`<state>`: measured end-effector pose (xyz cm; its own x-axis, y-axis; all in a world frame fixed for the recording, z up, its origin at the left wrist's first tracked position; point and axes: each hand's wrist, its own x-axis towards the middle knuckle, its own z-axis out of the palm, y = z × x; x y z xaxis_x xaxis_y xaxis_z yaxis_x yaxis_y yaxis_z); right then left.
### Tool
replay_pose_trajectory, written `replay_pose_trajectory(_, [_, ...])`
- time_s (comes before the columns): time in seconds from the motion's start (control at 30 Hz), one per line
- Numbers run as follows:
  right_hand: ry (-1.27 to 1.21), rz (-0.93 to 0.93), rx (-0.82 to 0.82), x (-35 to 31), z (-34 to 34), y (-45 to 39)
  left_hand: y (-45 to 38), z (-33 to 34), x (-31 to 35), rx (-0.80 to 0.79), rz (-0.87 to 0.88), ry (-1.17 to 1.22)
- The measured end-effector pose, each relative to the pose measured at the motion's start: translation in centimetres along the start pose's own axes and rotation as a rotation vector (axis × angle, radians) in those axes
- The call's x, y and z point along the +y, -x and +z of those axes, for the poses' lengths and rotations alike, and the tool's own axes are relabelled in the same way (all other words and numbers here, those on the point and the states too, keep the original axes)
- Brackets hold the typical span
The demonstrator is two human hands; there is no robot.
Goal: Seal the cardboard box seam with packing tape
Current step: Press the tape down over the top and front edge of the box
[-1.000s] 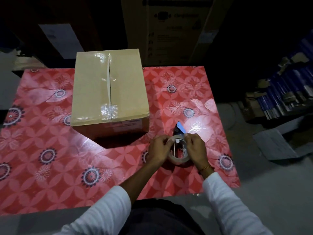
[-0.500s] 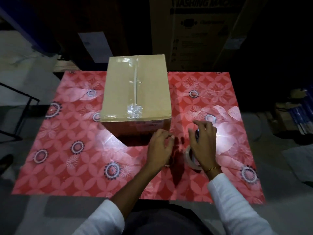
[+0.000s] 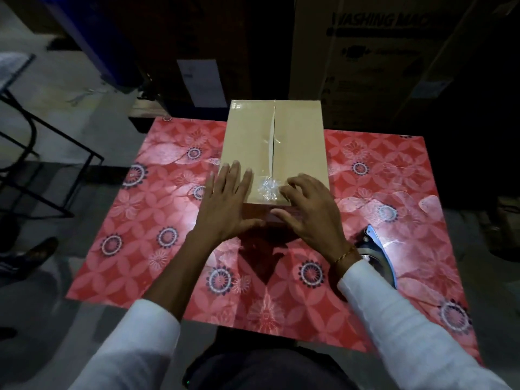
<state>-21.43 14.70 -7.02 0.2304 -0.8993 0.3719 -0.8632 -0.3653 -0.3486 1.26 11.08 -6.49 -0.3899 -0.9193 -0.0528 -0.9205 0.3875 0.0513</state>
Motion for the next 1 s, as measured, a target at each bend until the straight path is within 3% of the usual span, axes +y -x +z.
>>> replay_pose_trajectory(0.23, [0.034,0.032,0.069,-0.2,0.6,-0.3,-0.8,-0.6,0.5,0.015,-0.02,0.149])
replay_pose_trajectory(0.73, [0.034,0.0,0.068,0.4,0.8,-0.2,-1.3,0.5,-0.3,0.028,0.02,0.091])
replay_pose_trajectory(0.93, [-0.001,0.147,0.016,0.2,0.4,0.4,-0.1,0.3,-1.1,0.116,-0.179,0.675])
replay_pose_trajectory(1.0, [-0.046,0.135,0.016,0.3,0.0,0.3,0.2,-0.2,-0.8,0.13,-0.236,0.772])
